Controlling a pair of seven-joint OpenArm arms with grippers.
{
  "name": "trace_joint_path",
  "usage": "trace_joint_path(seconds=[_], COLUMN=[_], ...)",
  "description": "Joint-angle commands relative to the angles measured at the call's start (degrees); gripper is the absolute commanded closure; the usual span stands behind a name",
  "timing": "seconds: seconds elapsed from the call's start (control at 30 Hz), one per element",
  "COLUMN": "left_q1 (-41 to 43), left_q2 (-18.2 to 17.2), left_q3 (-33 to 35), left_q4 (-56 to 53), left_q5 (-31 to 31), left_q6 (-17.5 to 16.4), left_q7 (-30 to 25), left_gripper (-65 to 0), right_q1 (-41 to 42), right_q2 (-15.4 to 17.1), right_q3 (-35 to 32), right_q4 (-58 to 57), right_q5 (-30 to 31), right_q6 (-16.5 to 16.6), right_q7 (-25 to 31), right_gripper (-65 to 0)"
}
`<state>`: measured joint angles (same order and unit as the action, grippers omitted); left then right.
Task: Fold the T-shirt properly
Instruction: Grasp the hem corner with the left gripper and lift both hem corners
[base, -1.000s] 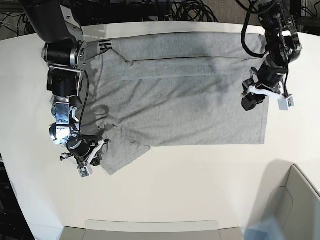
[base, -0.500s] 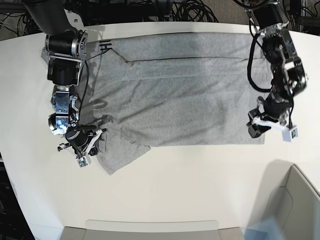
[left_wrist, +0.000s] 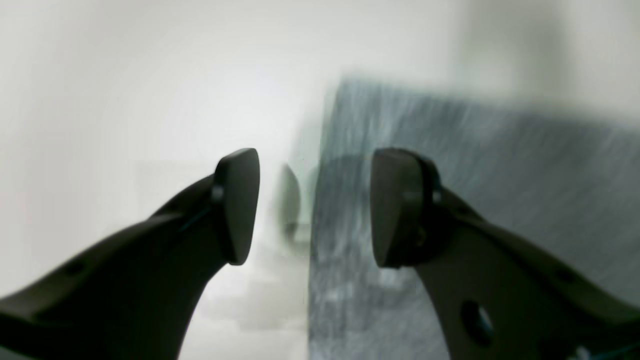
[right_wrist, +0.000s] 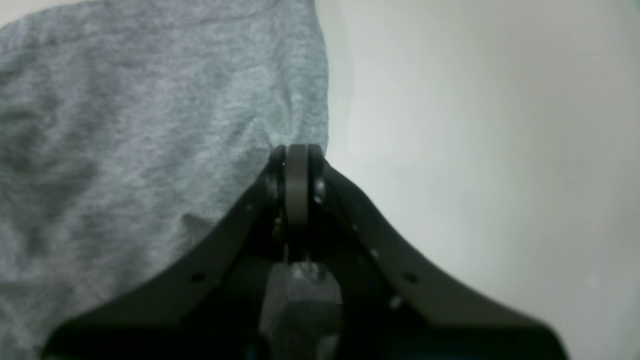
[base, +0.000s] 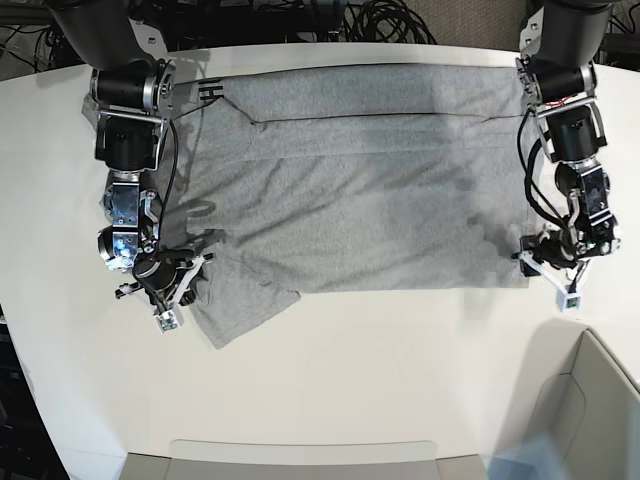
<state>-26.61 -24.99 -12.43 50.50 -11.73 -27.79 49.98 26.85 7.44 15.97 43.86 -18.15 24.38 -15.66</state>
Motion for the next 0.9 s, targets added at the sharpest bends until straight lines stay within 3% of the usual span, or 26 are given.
trace_joint_path(seconds=[0.0,0.1,0.3,0.5,0.67,0.77,0.87], left_q1=[-3.24,-4.47,-4.47,-5.78,-8.25,-8.6,-8.51], left_q2=[-1.69,-1.69,-1.69,-1.51,-0.63,-0.46,-0.46], left_q3=[-0.19,-0.28,-0.28,-0.28,-0.19,-0.19,-0.28], left_q4=[-0.87,-5.18,-9.49,-9.58,-15.82,-17.58,-17.58], left_q5=[0.08,1.57,1.66,1.92,2.01,2.01,2.01], left_q6=[-2.32,-6.63,-7.15,-10.58,-11.2,-11.29,-10.85], left_q7=[-2.28,-4.66,-10.2,-10.64,-10.72,-12.22,-12.39], left_gripper=[-35.4,-35.4,-35.5,-35.5,-35.1,-28.1,-10.0], right_q1=[1.85,1.85,1.76,1.76,1.85,1.85,2.12], right_q2=[0.6,0.6,0.6,0.43,0.43,0.34,0.34], right_q3=[0.08,0.08,0.08,-0.01,-0.01,-0.01,-0.01], right_q4=[1.11,1.11,1.11,1.02,1.02,1.02,1.11], right_q5=[0.44,0.44,0.44,0.44,0.44,0.44,0.44], right_q6=[-0.16,-0.16,-0.16,-0.07,-0.07,-0.07,-0.07], right_q7=[0.94,0.85,0.58,0.58,0.58,0.58,0.58], right_gripper=[0.0,0.0,0.0,0.0,0.0,0.0,0.0])
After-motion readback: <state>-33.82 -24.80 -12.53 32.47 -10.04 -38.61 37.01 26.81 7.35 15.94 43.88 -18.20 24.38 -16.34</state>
